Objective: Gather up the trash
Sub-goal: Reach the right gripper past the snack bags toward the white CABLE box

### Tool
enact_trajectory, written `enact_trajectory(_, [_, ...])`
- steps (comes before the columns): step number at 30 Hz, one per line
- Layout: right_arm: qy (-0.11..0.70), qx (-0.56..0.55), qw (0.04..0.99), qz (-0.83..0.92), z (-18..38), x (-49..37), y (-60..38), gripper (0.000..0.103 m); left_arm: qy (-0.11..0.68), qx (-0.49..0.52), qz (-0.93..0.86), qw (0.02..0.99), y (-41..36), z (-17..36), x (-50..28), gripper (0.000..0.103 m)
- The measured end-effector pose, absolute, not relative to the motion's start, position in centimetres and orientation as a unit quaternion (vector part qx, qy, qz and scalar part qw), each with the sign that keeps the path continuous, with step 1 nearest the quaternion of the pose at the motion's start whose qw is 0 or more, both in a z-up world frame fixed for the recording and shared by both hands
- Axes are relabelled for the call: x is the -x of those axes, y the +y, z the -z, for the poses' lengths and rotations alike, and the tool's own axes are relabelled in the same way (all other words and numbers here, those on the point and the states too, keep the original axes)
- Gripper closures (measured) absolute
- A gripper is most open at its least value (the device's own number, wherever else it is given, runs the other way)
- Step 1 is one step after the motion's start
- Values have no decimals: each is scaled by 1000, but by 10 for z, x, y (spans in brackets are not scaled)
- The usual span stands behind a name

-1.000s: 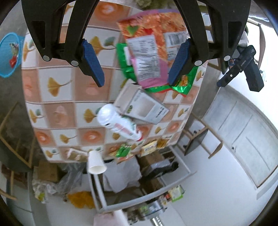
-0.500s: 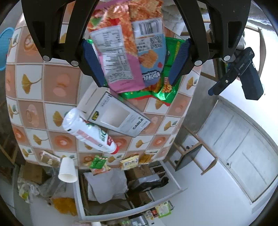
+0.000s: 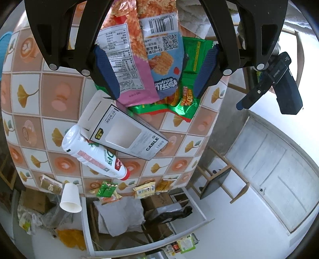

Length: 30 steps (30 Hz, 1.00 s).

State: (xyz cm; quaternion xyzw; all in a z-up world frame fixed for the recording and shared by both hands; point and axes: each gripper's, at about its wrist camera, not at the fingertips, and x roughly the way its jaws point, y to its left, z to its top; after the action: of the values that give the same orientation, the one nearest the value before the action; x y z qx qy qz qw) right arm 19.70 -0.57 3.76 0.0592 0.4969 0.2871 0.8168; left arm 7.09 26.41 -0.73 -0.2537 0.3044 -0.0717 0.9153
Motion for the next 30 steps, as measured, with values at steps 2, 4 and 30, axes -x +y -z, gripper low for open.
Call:
enact_trajectory(2, [495, -62, 818, -286, -39, -196, -9, 30, 305, 252, 71, 916, 264, 7, -71, 19])
enact_trajectory(4, [492, -63, 821, -283, -40, -194, -12, 30, 304, 253, 72, 916, 264, 7, -70, 19])
enact_trajectory(30, [484, -122, 828, -256, -32, -176, -90, 30, 304, 224, 104, 920, 221, -4, -86, 19])
